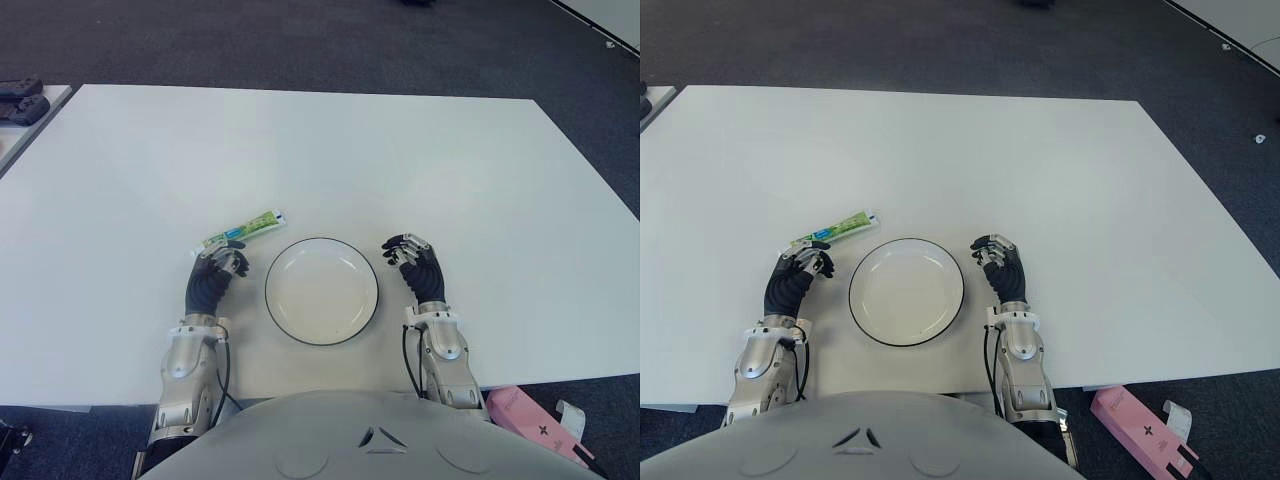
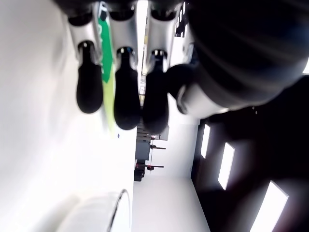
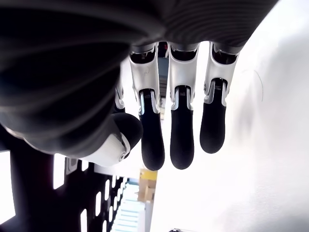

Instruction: Put the toothpaste on the table into the plate.

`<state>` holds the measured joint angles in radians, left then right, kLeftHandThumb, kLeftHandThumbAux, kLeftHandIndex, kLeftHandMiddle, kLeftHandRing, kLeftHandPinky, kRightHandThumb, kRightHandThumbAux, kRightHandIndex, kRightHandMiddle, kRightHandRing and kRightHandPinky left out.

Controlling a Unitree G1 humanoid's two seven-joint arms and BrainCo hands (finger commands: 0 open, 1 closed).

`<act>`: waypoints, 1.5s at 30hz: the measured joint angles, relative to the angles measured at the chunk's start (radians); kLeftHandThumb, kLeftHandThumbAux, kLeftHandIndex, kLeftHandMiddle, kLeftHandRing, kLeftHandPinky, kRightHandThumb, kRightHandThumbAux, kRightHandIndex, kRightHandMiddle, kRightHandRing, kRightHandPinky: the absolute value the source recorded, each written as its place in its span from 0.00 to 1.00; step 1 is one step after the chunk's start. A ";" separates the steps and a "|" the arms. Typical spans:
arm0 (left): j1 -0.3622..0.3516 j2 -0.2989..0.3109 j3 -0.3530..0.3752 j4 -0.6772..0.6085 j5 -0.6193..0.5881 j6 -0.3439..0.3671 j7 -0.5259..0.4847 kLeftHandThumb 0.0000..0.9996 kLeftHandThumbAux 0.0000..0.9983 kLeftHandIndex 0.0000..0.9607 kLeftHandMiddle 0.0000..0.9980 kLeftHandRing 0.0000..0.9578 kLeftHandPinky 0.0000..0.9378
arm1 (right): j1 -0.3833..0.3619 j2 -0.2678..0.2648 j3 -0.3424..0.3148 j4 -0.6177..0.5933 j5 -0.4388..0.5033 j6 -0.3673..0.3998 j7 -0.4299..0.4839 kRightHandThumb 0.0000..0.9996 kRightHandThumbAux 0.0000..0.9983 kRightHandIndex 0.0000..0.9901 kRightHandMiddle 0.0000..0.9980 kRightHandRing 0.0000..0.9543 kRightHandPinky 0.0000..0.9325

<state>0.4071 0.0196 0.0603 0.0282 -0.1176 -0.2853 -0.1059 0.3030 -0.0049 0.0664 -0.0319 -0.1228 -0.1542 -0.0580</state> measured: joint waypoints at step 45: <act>-0.060 0.205 0.073 -0.334 0.821 0.131 0.240 0.57 0.38 0.27 0.26 0.31 0.35 | 0.003 0.015 0.023 -0.015 -0.033 0.019 -0.019 0.71 0.73 0.43 0.48 0.50 0.51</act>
<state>0.3476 0.2250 0.1338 -0.3057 0.7029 -0.1539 0.1341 0.3063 0.0101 0.0892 -0.0472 -0.1554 -0.1347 -0.0772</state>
